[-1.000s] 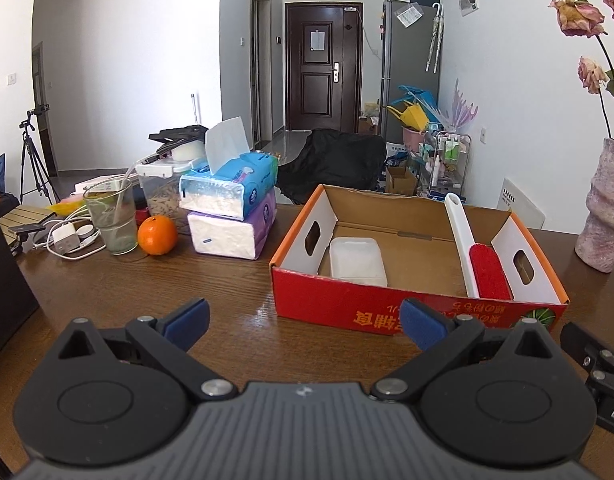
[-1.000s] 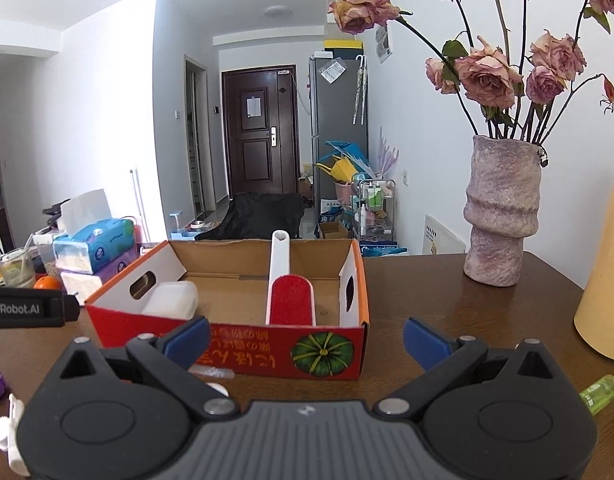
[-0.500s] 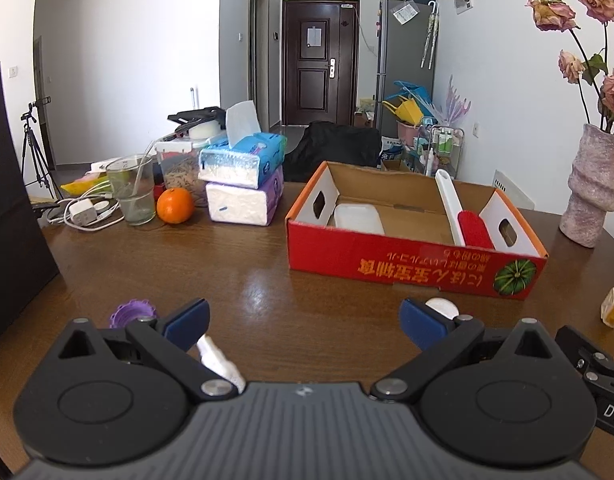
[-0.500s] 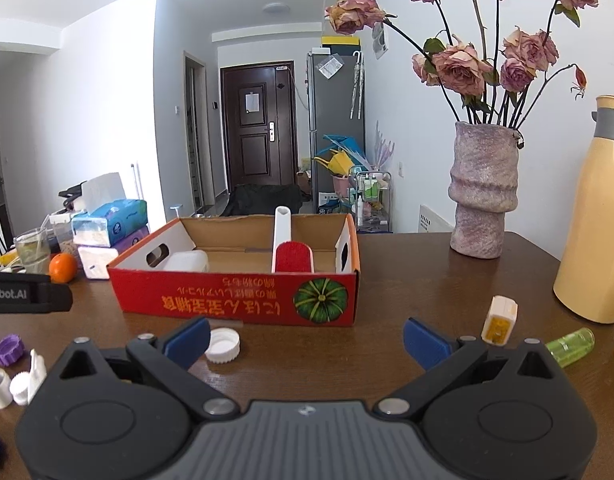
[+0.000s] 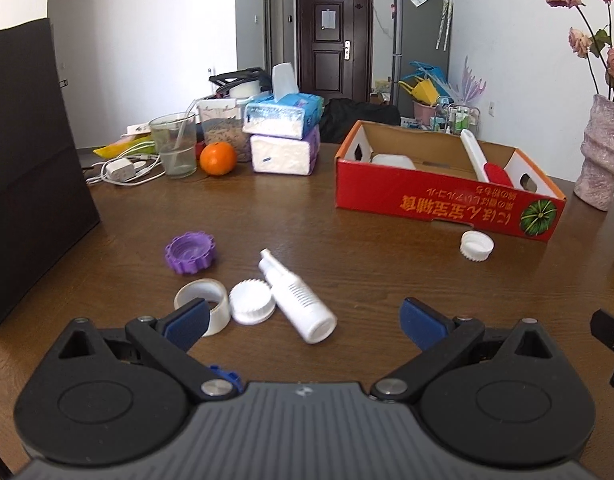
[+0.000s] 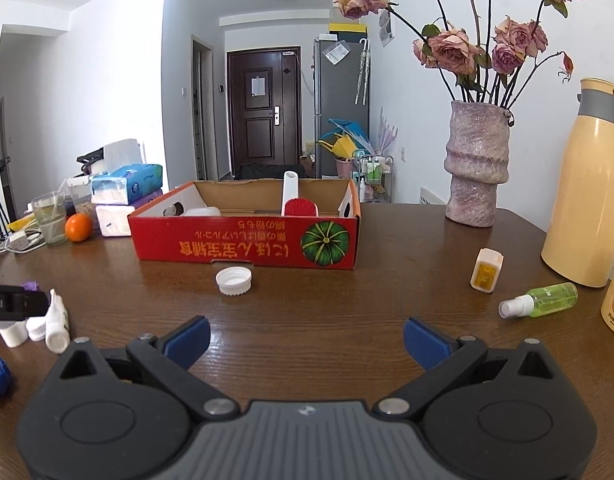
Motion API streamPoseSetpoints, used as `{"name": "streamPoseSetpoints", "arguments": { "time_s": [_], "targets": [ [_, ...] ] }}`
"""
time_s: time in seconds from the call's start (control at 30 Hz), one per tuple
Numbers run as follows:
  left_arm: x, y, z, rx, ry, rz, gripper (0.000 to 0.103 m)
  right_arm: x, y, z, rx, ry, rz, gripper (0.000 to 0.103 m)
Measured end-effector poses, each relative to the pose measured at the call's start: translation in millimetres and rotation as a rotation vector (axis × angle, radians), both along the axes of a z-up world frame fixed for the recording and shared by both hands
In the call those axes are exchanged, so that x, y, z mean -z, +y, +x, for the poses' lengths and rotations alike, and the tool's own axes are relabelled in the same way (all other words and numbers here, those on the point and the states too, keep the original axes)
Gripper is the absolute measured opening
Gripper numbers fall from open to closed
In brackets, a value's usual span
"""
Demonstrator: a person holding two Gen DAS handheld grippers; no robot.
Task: Organize rigid objects
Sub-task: 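Grasp the blue bottle cap with the left tool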
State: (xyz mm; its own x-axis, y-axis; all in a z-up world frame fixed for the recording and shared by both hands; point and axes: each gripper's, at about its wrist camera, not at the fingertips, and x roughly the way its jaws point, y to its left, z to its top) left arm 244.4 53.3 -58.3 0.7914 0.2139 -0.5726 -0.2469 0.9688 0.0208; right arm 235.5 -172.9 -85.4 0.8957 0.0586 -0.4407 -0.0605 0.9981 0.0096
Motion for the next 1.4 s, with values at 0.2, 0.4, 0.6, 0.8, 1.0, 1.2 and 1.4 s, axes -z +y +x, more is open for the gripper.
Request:
{"name": "streamPoseSetpoints", "arguments": {
  "time_s": [0.2, 0.4, 0.6, 0.8, 1.0, 1.2, 1.4],
  "targets": [
    [14.6, 15.3, -16.4, -0.027, 0.042, 0.006, 0.103, 1.7, 1.8, -9.7, -0.002, 0.006, 0.004, 0.103],
    [37.4, 31.6, -22.5, -0.066, 0.101, -0.014, 0.102, 4.5, 6.9, -17.6, -0.017, 0.015, -0.001, 0.103],
    [48.1, 41.2, -23.6, -0.072, 0.134, -0.036, 0.056, 7.6, 14.0, -21.6, -0.034, 0.026, -0.007, 0.103],
    [45.8, 43.8, -26.2, -0.053, 0.110, -0.042, 0.055, 8.7, 20.3, -22.9, -0.054, 0.037, -0.006, 0.103],
    [42.1, 52.4, -28.2, -0.051, 0.094, -0.043, 0.055, 10.2, 32.5, -20.7, -0.082, 0.047, -0.004, 0.103],
    [39.3, 65.6, -29.4, -0.050, 0.079, -0.039, 0.055, 12.6, 50.3, -15.3, -0.110, 0.063, -0.007, 0.103],
    [35.9, 80.1, -28.3, -0.046, 0.065, -0.033, 0.055, 14.0, 73.6, -9.5, -0.150, 0.070, -0.012, 0.103]
  ]
}}
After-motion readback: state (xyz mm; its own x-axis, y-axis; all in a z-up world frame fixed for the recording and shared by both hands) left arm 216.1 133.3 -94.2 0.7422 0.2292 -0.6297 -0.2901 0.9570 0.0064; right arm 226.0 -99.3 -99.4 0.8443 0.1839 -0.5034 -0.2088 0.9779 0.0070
